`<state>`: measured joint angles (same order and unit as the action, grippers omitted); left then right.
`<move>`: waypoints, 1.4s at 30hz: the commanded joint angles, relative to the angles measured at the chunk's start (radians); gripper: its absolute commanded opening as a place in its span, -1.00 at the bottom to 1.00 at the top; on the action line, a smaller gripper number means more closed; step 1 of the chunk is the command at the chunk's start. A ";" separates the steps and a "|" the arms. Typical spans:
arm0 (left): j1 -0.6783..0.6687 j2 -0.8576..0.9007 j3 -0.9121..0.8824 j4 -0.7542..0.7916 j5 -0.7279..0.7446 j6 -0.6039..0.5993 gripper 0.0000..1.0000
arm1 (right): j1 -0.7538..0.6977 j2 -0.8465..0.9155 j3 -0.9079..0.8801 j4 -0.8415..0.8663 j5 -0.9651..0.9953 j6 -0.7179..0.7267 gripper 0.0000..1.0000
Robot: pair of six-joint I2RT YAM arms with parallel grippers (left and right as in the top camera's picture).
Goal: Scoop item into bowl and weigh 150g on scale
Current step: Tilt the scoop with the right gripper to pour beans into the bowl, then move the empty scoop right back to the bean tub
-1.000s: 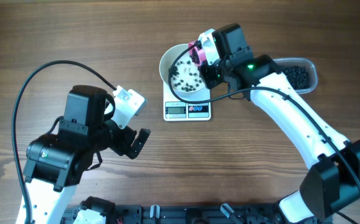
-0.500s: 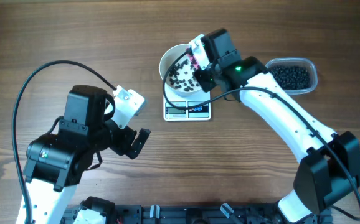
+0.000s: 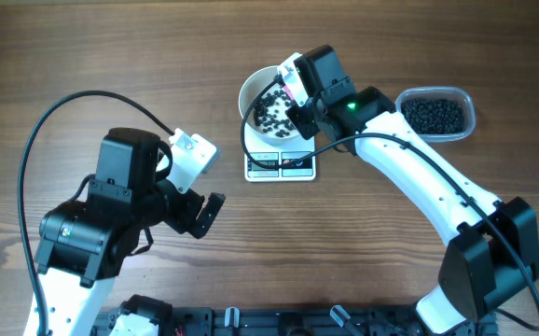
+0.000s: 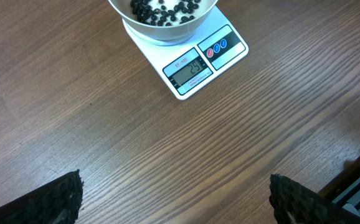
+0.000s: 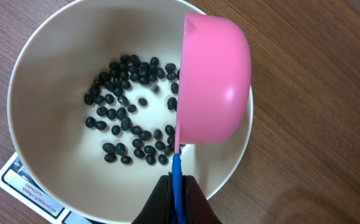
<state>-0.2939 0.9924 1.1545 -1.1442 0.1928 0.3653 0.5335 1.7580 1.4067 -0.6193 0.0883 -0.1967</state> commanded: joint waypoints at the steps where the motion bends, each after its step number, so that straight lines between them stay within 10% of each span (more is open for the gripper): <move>1: 0.007 0.005 0.024 0.003 0.019 0.020 1.00 | 0.000 0.019 -0.005 0.015 0.021 -0.010 -0.91; 25: 0.007 0.005 0.024 0.003 0.019 0.021 1.00 | -0.009 -0.051 0.055 0.003 0.037 -0.009 -0.91; 42: 0.007 0.005 0.024 0.003 0.019 0.021 1.00 | -0.453 -0.204 0.061 -0.476 0.110 0.074 -0.91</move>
<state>-0.2939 0.9924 1.1553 -1.1439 0.1928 0.3653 0.1280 1.5700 1.4593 -1.0798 0.1818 -0.1390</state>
